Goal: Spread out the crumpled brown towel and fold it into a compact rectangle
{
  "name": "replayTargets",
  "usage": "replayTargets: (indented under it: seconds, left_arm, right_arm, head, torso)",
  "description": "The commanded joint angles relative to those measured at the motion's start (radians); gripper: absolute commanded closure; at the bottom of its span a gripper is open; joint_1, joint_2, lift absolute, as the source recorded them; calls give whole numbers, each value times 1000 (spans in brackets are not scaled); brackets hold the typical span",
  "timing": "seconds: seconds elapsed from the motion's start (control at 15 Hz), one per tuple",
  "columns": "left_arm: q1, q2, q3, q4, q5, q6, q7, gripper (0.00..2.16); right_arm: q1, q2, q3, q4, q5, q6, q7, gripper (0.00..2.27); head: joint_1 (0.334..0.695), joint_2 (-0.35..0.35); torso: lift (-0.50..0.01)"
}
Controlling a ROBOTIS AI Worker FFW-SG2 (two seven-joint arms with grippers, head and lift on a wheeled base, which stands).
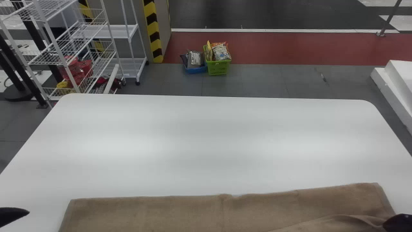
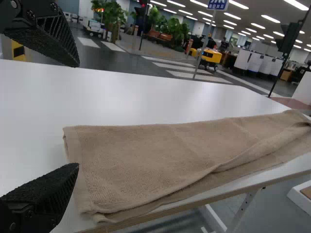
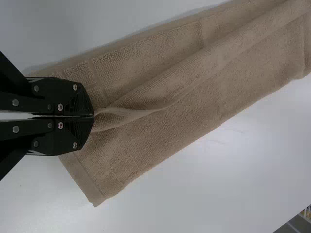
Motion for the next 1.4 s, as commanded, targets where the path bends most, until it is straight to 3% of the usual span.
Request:
replayTargets:
  seconds: [0.0,0.47,0.8,1.33]
  left_arm:
    - [0,0,0,0,-1,0,0,87]
    - [0,1,0,-2,-1,0,-2,87]
    - [0,4,-9,2,-4,0,0,87]
    - [0,7,-18,14,0,0,8,87]
  right_arm:
    - [4,0,-2,-2,-4,-7,3,1146]
    - [127,-2,-104,-149,-85,-7,3,1146]
    - [191,-2,-113,-161,-45,-32,3,1146]
    - [173,6,-102,-102,7,-84,3,1143]
  head:
    - [695,34]
    - [695,30]
    - [695,27]
    - [695,-18]
  torso:
    - [-127]
    - [-127]
    - [-127]
    - [-127]
